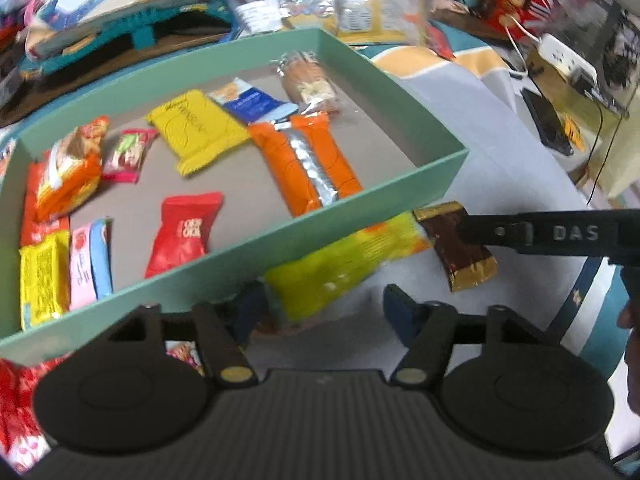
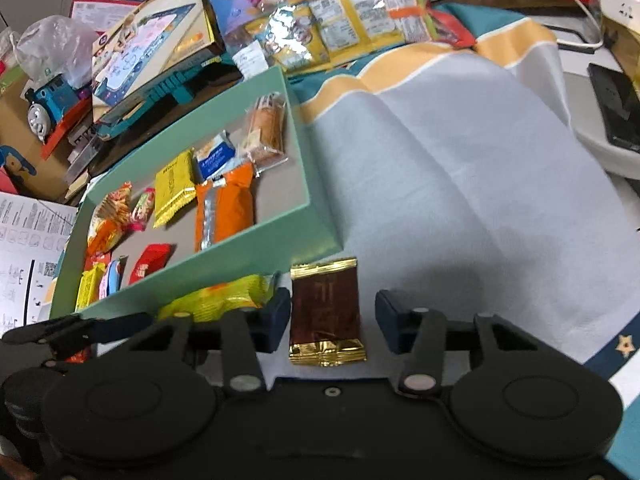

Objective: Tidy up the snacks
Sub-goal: 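Reach the right gripper to the brown chocolate bar and grasp it, then grasp the yellow stick packet with the left gripper while the right holds the chocolate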

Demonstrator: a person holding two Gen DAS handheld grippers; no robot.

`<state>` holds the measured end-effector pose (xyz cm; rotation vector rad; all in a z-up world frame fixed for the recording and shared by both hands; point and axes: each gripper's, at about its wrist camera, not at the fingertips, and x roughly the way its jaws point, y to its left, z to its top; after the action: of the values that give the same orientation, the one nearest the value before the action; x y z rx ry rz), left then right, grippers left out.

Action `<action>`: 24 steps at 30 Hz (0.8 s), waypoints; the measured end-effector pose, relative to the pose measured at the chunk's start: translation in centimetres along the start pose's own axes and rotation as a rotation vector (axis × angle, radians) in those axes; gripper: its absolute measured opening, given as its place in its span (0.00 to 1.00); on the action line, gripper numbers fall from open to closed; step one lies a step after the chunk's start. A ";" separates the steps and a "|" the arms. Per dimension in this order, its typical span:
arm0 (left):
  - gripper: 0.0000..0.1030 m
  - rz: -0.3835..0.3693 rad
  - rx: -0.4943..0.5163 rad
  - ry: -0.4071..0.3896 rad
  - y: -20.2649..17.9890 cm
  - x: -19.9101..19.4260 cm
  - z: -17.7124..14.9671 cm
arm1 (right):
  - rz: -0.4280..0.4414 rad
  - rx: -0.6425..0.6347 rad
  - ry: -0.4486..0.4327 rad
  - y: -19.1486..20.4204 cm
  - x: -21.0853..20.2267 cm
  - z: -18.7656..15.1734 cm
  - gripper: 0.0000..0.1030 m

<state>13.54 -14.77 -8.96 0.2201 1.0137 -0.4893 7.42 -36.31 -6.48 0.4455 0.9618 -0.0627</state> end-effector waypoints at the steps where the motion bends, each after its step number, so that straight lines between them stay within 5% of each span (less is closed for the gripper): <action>1: 0.50 -0.009 0.020 0.003 -0.3 0.0 0.0 | 0.003 -0.007 0.002 0.1 0.2 -0.1 0.46; 10: 0.47 -0.081 0.078 0.100 -1.9 0.9 -1.2 | -0.055 -0.161 -0.024 1.7 1.3 -0.8 0.39; 19: 0.54 -0.037 0.070 0.006 -1.0 -2.0 0.6 | -0.065 -0.173 -0.037 -0.2 0.0 -1.7 0.37; 24: 0.61 -0.045 0.119 0.028 -2.9 0.1 2.2 | -0.042 -0.159 -0.034 -1.3 -0.8 -2.3 0.37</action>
<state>13.81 -18.17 -7.75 0.3109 1.0198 -0.5898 4.84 -36.73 -7.40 0.2773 0.9348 -0.0318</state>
